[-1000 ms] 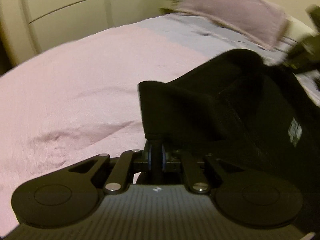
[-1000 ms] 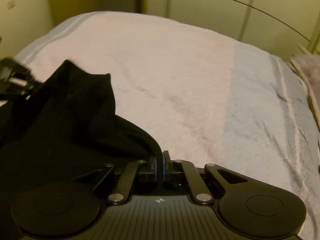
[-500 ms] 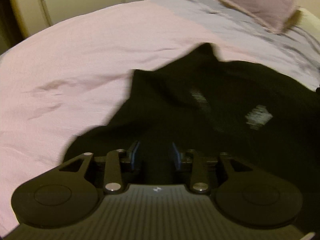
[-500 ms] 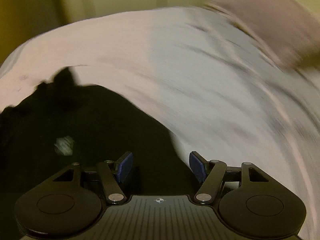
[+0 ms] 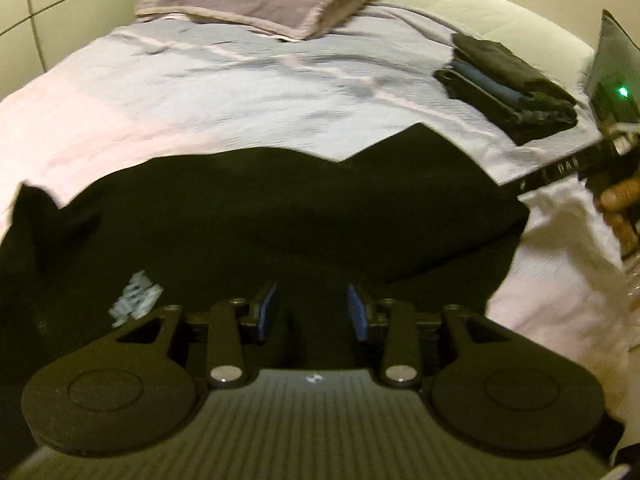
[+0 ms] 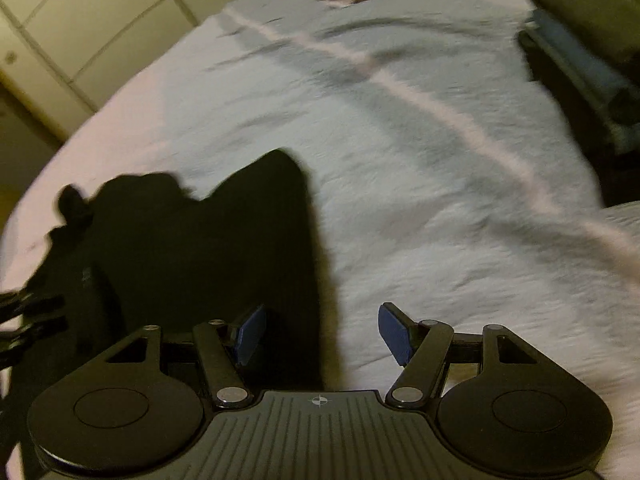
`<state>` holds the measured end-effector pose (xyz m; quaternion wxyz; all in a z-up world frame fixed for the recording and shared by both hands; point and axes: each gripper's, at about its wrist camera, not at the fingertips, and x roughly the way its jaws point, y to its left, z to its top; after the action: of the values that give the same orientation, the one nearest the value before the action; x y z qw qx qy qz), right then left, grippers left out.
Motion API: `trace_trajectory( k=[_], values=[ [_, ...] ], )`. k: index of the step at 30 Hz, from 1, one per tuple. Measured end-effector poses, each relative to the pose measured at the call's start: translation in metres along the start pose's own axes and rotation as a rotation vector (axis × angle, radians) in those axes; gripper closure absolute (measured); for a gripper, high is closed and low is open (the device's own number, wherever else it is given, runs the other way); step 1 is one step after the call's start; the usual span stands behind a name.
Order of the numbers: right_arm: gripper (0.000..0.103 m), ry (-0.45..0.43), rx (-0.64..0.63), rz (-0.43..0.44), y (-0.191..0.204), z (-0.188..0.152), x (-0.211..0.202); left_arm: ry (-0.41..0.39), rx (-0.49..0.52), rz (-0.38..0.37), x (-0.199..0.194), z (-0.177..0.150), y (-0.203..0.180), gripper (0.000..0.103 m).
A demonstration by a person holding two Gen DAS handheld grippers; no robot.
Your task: Fold clothes
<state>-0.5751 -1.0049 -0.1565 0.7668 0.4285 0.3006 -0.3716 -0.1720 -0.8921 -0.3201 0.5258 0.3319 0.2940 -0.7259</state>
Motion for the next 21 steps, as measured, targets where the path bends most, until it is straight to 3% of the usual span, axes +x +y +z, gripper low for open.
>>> trace_trajectory(
  k=[3,6,10,12,13,15,18,20,21],
  values=[
    [0.037,-0.008,0.039,0.1,0.002,-0.022,-0.007,0.029,-0.004,-0.003,0.015,0.011,-0.011,0.07],
    [0.037,0.0,-0.078,0.042,0.016,-0.044,-0.002,0.061,0.001,0.014,0.031,0.02,-0.018,0.07],
    [0.038,-0.068,0.016,0.022,0.014,-0.049,0.02,0.089,0.021,0.03,0.042,0.027,-0.021,0.07],
    [0.081,-0.068,0.087,0.009,0.009,-0.036,0.017,0.096,0.034,0.045,0.041,0.028,-0.023,0.069],
    [0.098,-0.066,0.122,0.001,0.006,-0.029,0.015,0.096,0.037,0.054,0.04,0.028,-0.023,0.069],
    [0.098,-0.062,0.192,-0.015,0.001,-0.015,0.011,0.093,0.027,0.062,0.036,0.029,-0.021,0.07],
    [0.098,-0.155,-0.076,-0.172,0.016,0.027,-0.028,0.079,0.019,0.069,0.031,0.029,-0.019,0.069],
    [0.098,-0.304,-0.402,-0.369,0.042,0.045,-0.059,0.068,0.017,0.066,0.03,0.03,-0.018,0.07],
    [0.098,-0.304,-0.453,-0.407,0.043,0.044,-0.057,0.066,0.016,0.065,0.03,0.03,-0.018,0.069]
  ],
)
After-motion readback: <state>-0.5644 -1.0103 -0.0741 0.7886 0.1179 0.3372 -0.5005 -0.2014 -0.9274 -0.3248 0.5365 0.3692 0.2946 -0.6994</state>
